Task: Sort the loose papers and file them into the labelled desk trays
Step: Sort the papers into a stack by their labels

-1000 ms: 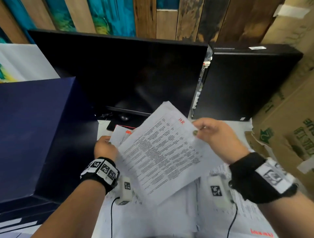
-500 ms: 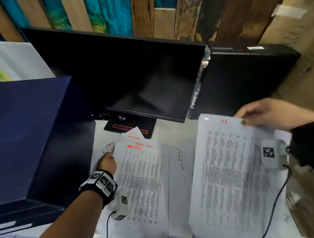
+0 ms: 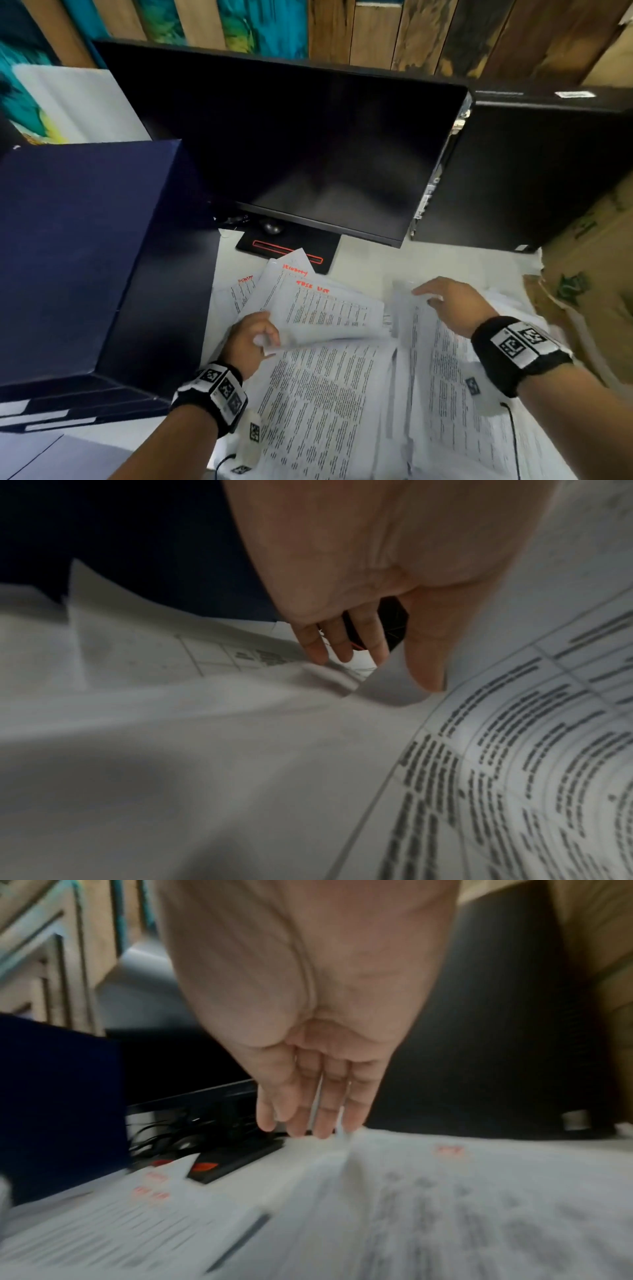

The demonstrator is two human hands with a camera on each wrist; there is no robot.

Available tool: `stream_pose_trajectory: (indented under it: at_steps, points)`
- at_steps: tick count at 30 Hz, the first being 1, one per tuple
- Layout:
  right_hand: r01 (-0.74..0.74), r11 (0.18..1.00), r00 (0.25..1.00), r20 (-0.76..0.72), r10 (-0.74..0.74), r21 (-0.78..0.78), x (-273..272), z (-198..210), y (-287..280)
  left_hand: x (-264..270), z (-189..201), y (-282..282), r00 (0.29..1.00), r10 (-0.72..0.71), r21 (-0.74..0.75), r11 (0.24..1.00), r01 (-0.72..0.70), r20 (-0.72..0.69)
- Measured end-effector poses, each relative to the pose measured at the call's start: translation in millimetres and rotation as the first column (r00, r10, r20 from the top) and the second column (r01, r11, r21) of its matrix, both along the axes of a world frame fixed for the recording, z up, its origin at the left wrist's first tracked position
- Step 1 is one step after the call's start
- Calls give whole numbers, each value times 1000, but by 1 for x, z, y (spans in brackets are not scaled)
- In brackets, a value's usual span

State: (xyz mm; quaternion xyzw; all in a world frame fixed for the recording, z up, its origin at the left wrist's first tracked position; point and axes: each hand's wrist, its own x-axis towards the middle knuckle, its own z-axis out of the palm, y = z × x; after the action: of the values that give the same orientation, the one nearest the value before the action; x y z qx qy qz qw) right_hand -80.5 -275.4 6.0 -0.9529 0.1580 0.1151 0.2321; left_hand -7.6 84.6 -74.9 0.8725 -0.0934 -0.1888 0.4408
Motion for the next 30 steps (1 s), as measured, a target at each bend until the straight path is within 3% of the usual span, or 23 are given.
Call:
stream_pose_trajectory:
  at_steps: [2,5,8,10,15,19,22,26,30]
  points:
    - [-88,991,996,6,88,98,7,-9,27,-4,0,6,1000,-17,-13,1000,17,9]
    - [-60,957,997,-33,72,282,16,-31,53,-9,4,9,999,18,-95,995,-21,-36]
    - [-66,943,987,-115,109,326,19,-48,69,-15,10,13,995,33,-142,989,-45,-90]
    - [-117,952,977,-138,161,282,23,-54,77,-17,11,16,994,30,-157,986,-46,-106]
    - [-227,974,932,-293,213,-14,25,-59,96,-20,19,18,994,17,-195,980,-38,-109]
    - [-302,951,887,-347,306,67,23,-59,110,-18,19,22,996,12,-176,984,-27,-85]
    - [-244,958,920,-278,277,148,23,-46,109,-15,19,21,994,50,-181,981,-68,-100]
    - [-45,989,994,-96,59,141,30,-2,92,-11,23,13,983,140,-165,974,-158,-117]
    - [95,991,989,105,-105,89,33,48,73,-6,20,6,955,254,-144,950,-277,-155]
